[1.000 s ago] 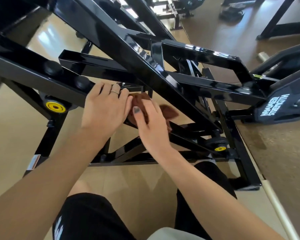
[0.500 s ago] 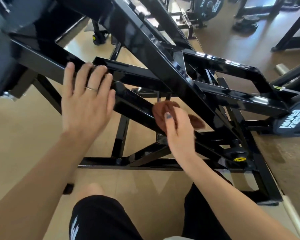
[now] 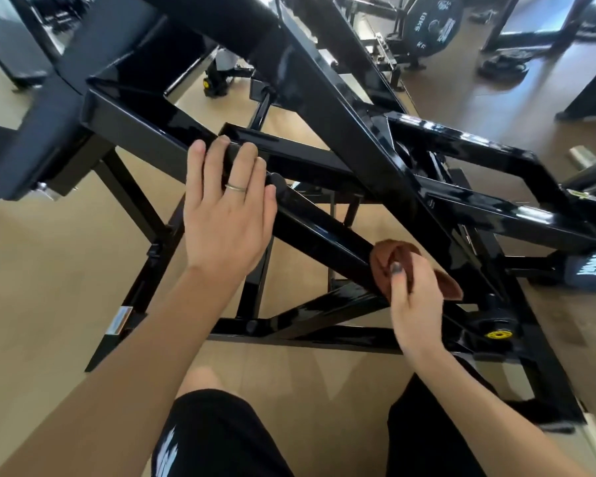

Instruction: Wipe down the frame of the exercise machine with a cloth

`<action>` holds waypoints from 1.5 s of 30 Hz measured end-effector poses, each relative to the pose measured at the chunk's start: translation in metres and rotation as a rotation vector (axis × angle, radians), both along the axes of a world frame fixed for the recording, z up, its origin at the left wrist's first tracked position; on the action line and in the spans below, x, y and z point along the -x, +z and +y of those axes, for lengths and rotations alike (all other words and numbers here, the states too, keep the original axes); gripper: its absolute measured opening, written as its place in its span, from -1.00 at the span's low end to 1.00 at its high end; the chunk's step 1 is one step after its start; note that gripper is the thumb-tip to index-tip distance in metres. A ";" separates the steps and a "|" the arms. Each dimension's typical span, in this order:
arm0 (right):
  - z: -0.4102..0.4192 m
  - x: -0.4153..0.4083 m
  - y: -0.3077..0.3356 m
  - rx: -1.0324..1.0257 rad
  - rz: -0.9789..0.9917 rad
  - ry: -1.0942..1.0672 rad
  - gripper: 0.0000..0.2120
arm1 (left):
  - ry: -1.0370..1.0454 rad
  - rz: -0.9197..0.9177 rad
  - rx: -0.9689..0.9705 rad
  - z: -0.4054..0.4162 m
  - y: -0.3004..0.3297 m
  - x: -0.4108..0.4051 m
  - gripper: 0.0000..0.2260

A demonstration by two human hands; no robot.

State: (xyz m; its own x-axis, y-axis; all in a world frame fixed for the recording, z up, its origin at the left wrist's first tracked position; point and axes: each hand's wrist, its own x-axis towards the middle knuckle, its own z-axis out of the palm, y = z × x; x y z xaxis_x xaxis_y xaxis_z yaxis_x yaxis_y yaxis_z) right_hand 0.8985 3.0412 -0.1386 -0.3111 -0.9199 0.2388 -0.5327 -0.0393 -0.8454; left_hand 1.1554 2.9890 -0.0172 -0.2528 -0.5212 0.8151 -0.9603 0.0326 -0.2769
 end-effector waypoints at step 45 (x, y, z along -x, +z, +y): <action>-0.090 -0.181 0.206 0.256 0.149 0.351 -0.73 | -0.206 0.692 0.179 -0.019 0.061 -0.059 -0.59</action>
